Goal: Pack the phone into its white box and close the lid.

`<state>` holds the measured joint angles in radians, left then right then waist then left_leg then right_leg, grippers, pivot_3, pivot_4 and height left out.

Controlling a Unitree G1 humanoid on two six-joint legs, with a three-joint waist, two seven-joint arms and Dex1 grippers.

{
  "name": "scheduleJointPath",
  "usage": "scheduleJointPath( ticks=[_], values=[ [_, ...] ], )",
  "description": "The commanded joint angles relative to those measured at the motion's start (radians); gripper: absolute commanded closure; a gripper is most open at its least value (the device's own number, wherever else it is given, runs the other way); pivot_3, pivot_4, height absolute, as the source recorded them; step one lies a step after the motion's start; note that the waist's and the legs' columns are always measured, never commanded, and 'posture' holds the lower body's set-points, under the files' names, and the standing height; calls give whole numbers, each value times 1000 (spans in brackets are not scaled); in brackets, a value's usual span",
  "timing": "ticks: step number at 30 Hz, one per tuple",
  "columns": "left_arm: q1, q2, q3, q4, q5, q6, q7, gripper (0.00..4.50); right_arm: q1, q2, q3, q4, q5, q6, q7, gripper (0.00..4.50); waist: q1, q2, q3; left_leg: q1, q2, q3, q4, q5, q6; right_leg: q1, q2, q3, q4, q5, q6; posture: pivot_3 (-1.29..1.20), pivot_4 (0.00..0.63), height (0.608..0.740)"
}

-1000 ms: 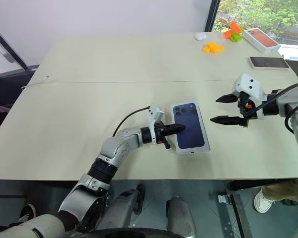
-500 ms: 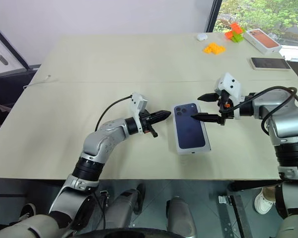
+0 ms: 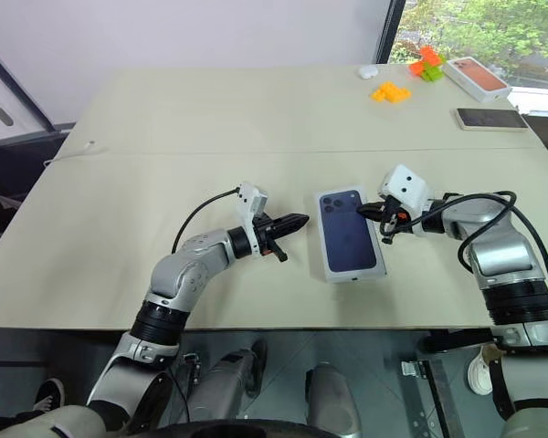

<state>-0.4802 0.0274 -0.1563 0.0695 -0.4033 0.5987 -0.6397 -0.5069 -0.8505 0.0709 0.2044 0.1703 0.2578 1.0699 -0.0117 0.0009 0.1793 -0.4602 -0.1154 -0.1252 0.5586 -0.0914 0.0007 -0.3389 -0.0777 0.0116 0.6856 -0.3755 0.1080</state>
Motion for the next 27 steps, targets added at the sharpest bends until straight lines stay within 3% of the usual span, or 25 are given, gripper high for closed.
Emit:
scheduleJointPath(
  ticks=[1,6,11,18,27],
  values=[
    [-10,1,-7,-42,-11,1,-5,4500,23,-21,21,27,-57,-43,5,4468,0,0,0,0,0,0,0,0,0,1,0,0,0,0,0,0,150,740],
    [-8,7,-4,-37,-11,2,-1,4500,41,-9,37,43,-102,-99,-3,4468,1,0,-1,2,0,-1,1,-2,-2,1,0,-1,-3,0,-1,0,150,740],
    [-1,9,-7,-27,-6,16,11,4500,-1,-6,-6,20,-41,-34,41,4468,1,0,-1,2,0,-2,1,-2,-2,1,0,-1,-3,0,-1,0,150,740],
    [-27,-26,-75,49,56,55,67,4500,-124,-104,-20,144,-73,-76,114,4468,2,0,0,-1,-1,-2,0,-1,0,1,-1,-1,-4,0,0,0,150,740],
    [-78,-34,-147,152,133,5,41,4500,-65,-116,18,128,-122,-129,137,4468,0,0,0,-1,-1,-1,-1,-1,1,0,-1,-1,-4,0,1,0,150,740]
  ],
)
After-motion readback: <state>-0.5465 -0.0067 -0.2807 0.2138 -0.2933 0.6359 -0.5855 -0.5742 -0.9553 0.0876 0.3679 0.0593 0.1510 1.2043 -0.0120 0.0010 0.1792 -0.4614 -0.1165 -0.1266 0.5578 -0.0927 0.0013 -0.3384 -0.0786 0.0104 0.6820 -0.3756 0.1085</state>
